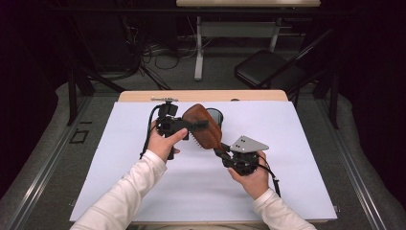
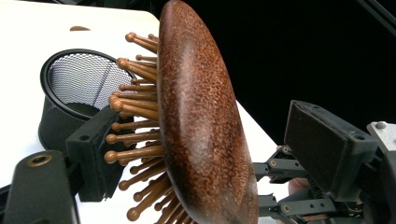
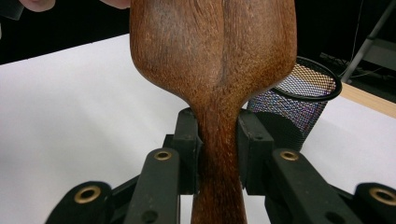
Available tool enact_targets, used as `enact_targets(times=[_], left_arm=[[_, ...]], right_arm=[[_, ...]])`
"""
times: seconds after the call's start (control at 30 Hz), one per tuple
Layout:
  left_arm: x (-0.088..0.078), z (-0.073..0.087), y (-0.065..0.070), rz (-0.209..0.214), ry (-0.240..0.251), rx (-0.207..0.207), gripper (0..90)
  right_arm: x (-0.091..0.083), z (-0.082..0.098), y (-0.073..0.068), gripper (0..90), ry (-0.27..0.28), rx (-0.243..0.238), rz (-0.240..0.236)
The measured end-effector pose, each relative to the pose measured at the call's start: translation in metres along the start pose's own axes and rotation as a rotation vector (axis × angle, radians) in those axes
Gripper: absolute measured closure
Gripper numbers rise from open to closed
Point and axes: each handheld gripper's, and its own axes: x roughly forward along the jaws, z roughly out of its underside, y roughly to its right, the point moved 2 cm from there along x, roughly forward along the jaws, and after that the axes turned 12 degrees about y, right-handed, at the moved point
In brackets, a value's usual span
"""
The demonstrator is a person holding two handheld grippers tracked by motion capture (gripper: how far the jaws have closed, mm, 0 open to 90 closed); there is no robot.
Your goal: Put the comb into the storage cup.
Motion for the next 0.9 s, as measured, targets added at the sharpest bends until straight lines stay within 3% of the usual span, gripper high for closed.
enact_targets(times=[0.27,0.63,0.9], left_arm=[[0.0002,-0.0002,0.0001,-0.005,0.003,-0.004,19.3],[-0.0024,-0.0009,-0.0007,-0.034,0.003,0.021,32.5],[-0.0029,-0.0009,-0.0026,-0.033,-0.005,0.005,34.1]], right_arm=[[-0.0002,0.0,0.0002,72.6,0.0,0.001,0.001],[-0.0009,-0.0004,0.0005,72.6,0.008,0.001,0.003],[-0.0004,0.0002,0.0,72.6,0.004,-0.002,0.0]])
